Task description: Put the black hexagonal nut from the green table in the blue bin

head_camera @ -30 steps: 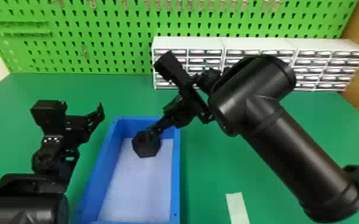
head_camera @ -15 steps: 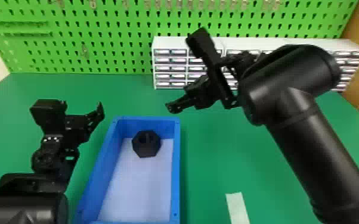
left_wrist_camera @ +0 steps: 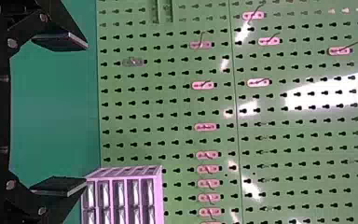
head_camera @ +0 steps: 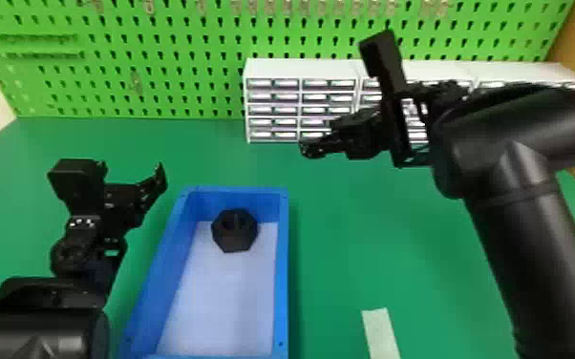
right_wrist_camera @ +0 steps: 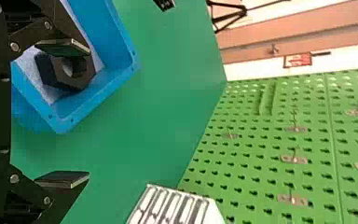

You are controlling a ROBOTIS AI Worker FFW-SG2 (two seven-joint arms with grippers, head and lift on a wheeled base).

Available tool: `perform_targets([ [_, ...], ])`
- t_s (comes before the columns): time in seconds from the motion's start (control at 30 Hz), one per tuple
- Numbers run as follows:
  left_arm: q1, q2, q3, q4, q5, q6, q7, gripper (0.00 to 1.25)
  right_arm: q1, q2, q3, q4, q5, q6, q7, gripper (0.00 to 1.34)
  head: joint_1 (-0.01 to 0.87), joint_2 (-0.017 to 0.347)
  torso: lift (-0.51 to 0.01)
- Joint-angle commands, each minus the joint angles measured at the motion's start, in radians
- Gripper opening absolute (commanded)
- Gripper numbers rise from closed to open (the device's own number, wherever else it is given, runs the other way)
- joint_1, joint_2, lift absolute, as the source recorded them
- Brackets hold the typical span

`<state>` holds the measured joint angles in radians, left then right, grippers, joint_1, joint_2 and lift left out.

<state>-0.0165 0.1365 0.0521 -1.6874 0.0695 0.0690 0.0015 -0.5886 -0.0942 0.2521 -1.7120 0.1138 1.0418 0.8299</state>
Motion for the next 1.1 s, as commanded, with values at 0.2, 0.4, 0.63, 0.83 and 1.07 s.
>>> perform_targets([
  [0.2,0.0,0.0,-0.002,0.0,0.0,0.0,0.0,1.0,0.046,0.002,-0.134,0.02,-0.025,-0.103,-0.002,1.0,0.686,0.052,-0.097],
  [0.4,0.0,0.0,-0.002,0.0,0.0,0.0,0.0,1.0,0.084,0.004,-0.217,0.034,-0.071,-0.166,-0.067,1.0,0.686,0.052,-0.097],
  [0.63,-0.002,0.0,-0.002,0.0,0.0,0.0,0.0,1.0,0.128,0.013,-0.29,0.048,-0.111,-0.229,-0.156,1.0,0.686,0.052,-0.097],
  [0.83,-0.002,-0.001,-0.003,0.0,0.0,0.0,0.0,1.0,0.176,0.021,-0.317,0.068,-0.174,-0.345,-0.271,1.0,0.686,0.052,-0.097],
  [1.07,-0.005,-0.001,-0.005,0.0,0.001,0.0,0.0,1.0,0.214,0.033,-0.338,0.103,-0.2,-0.447,-0.364,1.0,0.686,0.052,-0.097],
])
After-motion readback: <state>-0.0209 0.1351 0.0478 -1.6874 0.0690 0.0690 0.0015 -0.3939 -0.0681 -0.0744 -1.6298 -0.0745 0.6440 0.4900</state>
